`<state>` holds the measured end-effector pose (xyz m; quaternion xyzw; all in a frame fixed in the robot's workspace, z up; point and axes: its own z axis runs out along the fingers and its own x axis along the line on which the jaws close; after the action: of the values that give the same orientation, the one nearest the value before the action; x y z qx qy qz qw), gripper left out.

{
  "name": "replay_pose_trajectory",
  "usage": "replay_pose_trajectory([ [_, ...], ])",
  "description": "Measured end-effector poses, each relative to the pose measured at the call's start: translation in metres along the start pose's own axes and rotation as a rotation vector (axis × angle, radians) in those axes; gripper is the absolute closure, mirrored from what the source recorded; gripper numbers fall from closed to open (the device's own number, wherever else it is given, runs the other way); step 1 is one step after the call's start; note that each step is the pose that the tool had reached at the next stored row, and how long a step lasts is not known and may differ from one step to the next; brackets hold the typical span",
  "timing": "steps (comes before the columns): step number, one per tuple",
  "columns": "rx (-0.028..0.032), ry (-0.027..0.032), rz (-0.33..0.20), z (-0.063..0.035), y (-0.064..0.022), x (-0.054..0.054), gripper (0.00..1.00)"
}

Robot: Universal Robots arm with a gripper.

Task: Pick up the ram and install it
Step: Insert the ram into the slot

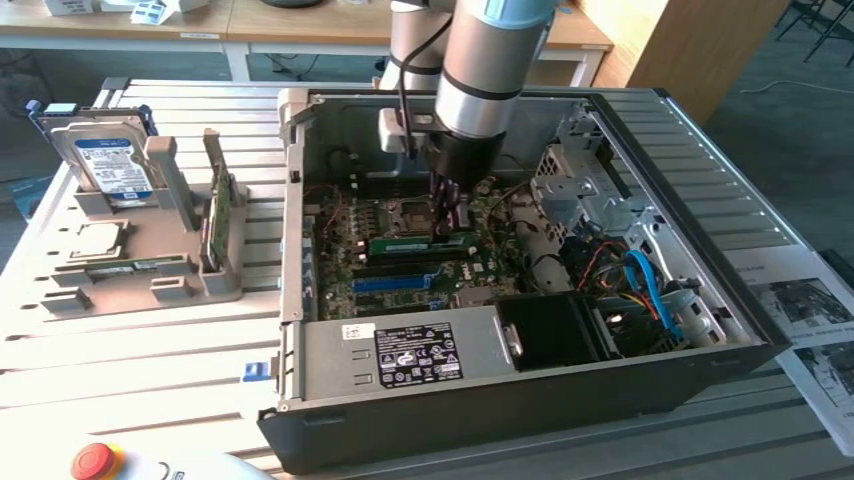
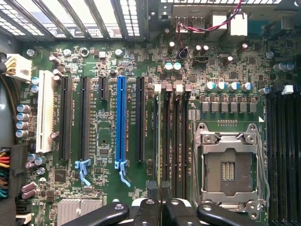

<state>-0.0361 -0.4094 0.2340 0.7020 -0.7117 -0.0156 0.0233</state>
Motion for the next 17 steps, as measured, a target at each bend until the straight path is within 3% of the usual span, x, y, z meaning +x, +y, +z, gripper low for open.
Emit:
replay_pose_trajectory([
  [17,-0.0001,0.0002,0.000,0.0022,0.0014,-0.0001,0.88],
])
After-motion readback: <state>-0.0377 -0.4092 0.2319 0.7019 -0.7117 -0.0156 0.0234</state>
